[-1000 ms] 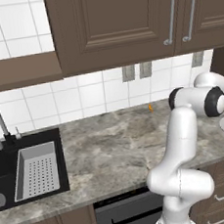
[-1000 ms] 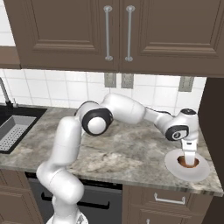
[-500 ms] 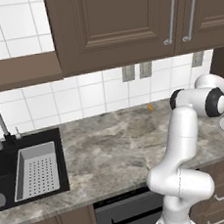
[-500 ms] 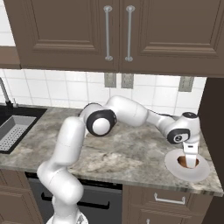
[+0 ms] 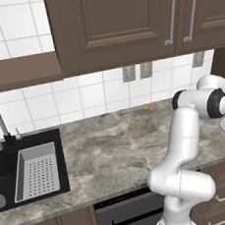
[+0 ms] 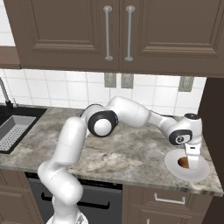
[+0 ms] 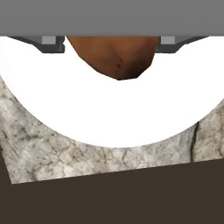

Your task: Pick the potato from the counter and place it in the microwave. Then turn on the microwave.

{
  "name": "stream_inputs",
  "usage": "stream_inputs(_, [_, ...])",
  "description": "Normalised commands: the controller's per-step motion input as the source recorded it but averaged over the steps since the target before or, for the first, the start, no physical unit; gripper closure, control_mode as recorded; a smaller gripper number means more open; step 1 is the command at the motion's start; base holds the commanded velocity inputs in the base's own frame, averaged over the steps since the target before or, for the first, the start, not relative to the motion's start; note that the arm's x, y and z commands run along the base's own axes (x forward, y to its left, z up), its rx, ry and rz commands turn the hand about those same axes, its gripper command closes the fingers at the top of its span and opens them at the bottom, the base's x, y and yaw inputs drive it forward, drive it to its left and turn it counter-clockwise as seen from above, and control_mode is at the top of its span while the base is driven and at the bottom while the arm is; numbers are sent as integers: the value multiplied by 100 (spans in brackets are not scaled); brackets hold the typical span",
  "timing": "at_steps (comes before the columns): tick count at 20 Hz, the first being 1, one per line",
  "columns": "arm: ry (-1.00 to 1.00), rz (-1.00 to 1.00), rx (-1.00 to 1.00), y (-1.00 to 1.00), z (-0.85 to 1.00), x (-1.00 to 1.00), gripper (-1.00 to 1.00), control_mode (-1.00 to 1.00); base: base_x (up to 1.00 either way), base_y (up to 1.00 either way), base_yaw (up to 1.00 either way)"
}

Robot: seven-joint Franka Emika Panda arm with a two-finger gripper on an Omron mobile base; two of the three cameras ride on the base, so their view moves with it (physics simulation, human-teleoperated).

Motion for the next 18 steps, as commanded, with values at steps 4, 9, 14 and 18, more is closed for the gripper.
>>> stream_inputs(4, [0,0,0,0,0,0,100,-100,0,0,0])
stream_inputs(9, [0,0,0,0,0,0,100,-100,0,0,0])
stream_inputs(14, [0,0,0,0,0,0,100,-100,0,0,0])
stream_inputs(18, [0,5,1,0,0,-1,100,-100,0,0,0])
